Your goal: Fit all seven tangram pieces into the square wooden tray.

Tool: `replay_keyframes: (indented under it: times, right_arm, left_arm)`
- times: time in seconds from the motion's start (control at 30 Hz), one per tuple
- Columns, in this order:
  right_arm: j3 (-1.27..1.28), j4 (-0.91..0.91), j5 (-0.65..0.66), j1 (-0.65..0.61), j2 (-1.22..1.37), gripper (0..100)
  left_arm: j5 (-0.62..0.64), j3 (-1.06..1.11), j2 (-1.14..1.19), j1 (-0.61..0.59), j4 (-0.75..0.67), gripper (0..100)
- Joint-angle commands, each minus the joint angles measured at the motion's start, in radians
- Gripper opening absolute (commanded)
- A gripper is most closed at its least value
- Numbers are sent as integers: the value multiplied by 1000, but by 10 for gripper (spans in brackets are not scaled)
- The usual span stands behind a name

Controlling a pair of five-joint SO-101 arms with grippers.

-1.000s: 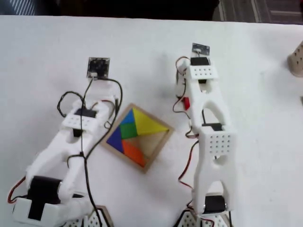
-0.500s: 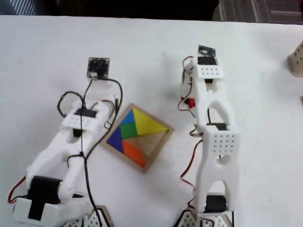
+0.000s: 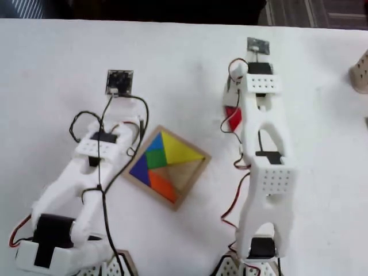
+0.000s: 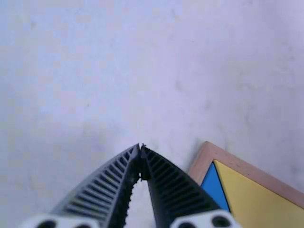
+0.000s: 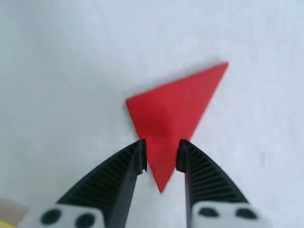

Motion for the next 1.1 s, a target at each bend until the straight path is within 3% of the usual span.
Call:
replay_keyframes:
  times: [0.0,0.1,0.27,0.67,1.07]
  right_arm:
    - [-31,-114,21,-5,33,83]
    - [-35,-116,23,7,58,13]
    - [-34,-33,26,18,77,17]
    - [49,160,176,12,68,17]
    - [617,-93,227,2,-292,17]
  left_arm:
    - [-11,-63,-2,27,-26,24]
    - [-11,-63,-2,27,-26,24]
    - [-11,-63,-2,27,-26,24]
    - [-11,-61,-2,25,-21,24]
    - [-11,-61,-2,27,-21,24]
